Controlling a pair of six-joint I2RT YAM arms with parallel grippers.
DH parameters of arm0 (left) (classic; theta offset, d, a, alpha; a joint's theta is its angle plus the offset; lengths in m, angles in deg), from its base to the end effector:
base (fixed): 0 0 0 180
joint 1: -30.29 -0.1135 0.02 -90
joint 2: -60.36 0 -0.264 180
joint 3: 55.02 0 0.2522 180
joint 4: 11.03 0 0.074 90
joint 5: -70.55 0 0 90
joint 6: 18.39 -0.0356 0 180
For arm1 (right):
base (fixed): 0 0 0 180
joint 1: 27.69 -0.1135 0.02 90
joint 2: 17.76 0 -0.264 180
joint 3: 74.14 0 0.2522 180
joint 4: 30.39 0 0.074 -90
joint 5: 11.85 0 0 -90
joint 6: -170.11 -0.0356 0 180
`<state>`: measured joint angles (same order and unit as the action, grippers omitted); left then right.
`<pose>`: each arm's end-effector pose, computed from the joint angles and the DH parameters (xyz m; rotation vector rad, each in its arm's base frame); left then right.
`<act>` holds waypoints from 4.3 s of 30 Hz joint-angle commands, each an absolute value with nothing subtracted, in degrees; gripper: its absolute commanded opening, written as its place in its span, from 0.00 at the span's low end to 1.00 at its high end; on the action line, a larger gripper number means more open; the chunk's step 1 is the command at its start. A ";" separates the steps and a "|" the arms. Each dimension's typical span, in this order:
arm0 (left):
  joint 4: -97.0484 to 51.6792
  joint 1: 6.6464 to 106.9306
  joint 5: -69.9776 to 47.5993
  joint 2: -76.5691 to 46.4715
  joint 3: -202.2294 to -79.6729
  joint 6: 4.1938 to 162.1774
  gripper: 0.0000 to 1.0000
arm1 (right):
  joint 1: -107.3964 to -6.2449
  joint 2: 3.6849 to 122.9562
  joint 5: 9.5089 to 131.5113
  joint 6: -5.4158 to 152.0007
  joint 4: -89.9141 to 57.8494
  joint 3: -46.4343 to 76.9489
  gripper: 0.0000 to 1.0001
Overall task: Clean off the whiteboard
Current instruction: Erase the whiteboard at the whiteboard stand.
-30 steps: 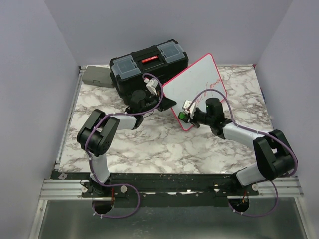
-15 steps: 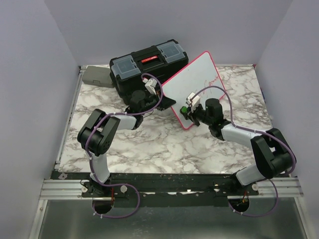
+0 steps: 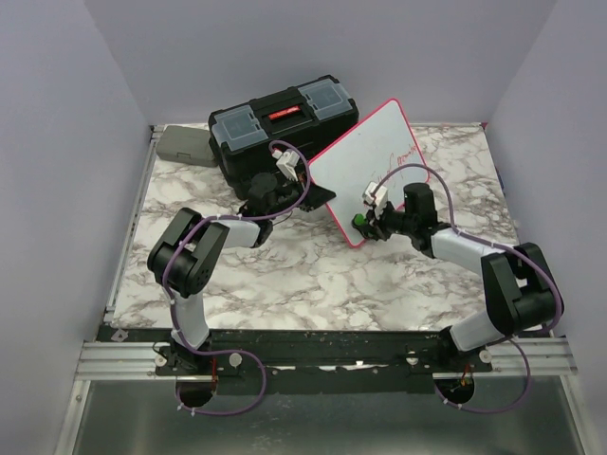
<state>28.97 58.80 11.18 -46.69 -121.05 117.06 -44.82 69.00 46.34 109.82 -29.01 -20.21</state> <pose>0.3361 -0.2032 0.1985 0.2042 1.7687 -1.3921 0.2842 0.1072 0.1817 -1.1143 1.7834 0.4684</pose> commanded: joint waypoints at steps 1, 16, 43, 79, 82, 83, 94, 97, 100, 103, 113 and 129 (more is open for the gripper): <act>29.70 60.52 17.09 -46.95 -121.43 117.66 0.00 | -45.70 68.87 37.76 111.93 -29.05 -22.45 0.01; 29.35 60.87 17.20 -47.62 -122.02 118.22 0.00 | -46.04 71.12 55.99 106.21 -53.61 -26.11 0.01; 29.75 60.88 17.38 -46.73 -122.15 119.58 0.00 | -51.27 74.72 71.84 107.82 -58.58 -25.10 0.01; 28.30 60.91 18.38 -46.57 -123.17 118.83 0.00 | -48.77 75.79 61.63 113.69 -44.36 -21.43 0.01; 28.25 60.87 18.33 -46.43 -123.10 118.78 0.00 | -48.36 75.08 60.07 116.61 -43.18 -22.11 0.01; 28.34 60.87 18.34 -46.43 -123.01 118.77 0.00 | -48.14 74.89 59.51 117.68 -41.53 -21.70 0.01; 28.91 60.83 18.34 -46.64 -122.92 119.15 0.00 | -45.97 75.62 49.98 129.89 -19.73 -16.15 0.01; 28.91 60.87 18.35 -46.62 -122.92 119.12 0.00 | -45.97 75.25 44.63 133.38 -16.74 -16.27 0.01; 28.86 60.87 18.35 -46.61 -123.01 119.09 0.00 | -45.97 74.57 42.16 135.53 -15.10 -17.20 0.01; 28.91 60.87 18.34 -46.78 -123.18 119.23 0.00 | -45.97 74.61 42.03 137.19 -14.15 -17.20 0.01; 28.56 60.83 18.34 -46.52 -123.27 119.11 0.00 | -45.75 76.57 64.48 127.92 -30.08 -17.75 0.01; 28.57 60.87 18.34 -46.78 -123.51 119.21 0.00 | -45.80 74.47 67.01 125.96 -38.80 -20.87 0.01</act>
<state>27.42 58.28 8.80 -46.99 -122.41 117.08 -46.06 73.74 68.13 125.19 -38.91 -19.69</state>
